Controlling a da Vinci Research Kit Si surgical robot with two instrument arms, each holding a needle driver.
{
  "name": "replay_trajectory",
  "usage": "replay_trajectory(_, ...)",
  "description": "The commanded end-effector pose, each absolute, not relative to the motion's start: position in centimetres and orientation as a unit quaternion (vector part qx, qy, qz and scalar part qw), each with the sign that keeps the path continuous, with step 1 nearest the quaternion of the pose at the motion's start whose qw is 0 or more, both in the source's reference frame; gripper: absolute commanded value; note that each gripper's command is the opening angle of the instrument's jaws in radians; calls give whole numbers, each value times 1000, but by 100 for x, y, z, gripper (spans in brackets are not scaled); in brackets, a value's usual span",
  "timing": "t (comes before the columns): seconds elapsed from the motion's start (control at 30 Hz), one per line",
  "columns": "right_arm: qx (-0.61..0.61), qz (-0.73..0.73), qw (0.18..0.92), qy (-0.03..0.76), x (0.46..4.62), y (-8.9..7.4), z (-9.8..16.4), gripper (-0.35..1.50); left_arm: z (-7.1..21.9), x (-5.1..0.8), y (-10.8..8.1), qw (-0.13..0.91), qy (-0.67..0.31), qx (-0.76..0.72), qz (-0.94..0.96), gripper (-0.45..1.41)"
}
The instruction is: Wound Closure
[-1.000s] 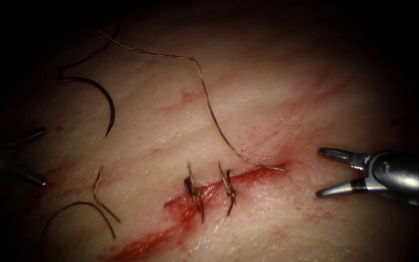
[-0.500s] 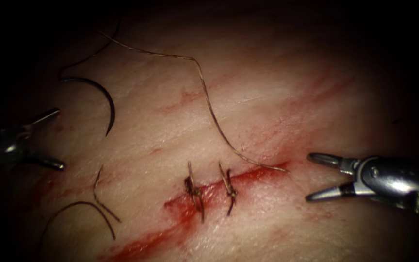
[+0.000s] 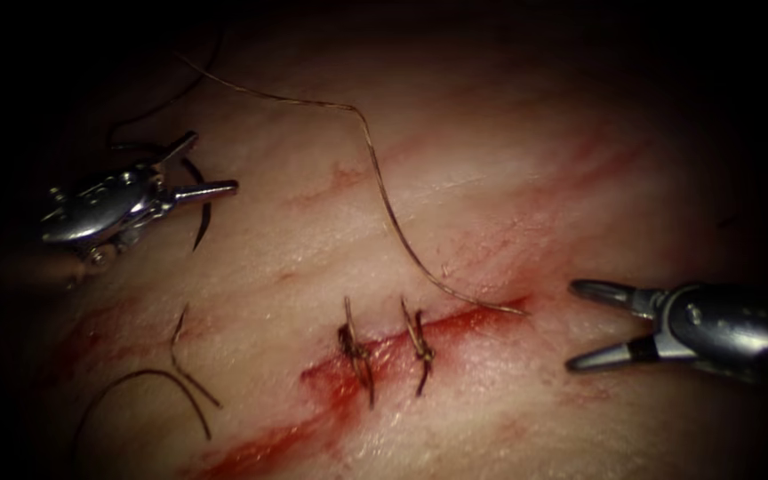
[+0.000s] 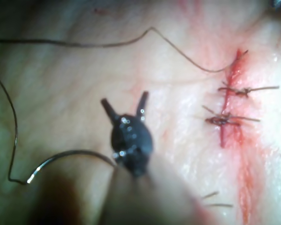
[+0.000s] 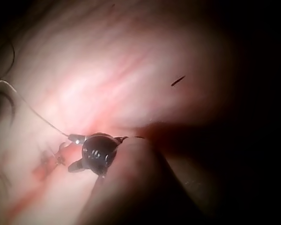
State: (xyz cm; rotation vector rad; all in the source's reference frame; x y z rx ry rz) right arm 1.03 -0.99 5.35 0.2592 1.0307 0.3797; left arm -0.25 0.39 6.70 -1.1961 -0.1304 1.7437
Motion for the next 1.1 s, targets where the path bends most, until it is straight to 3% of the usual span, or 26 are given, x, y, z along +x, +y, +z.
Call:
replay_trajectory(0.03,129,179,845,488,112,-104,530,111,684,-30,36,495,-59,-484,719,71)
replay_trajectory(0.07,134,182,845,485,113,-104,519,108,699,-31,34,509,-72,-462,723,83)
replay_trajectory(0.2,137,174,846,484,115,-101,502,103,727,-27,33,521,-87,-405,746,98)
replay_trajectory(0.37,138,168,846,486,117,-98,492,99,748,-24,31,525,-111,-344,770,101)
replay_trajectory(0.63,133,169,844,492,121,-96,494,99,771,-16,31,531,-129,-269,793,101)
replay_trajectory(0.83,133,169,844,492,122,-96,494,99,784,-7,23,558,-147,-248,778,83)
replay_trajectory(1.1,130,172,842,495,127,-97,494,99,798,-1,6,605,-172,-208,749,83)
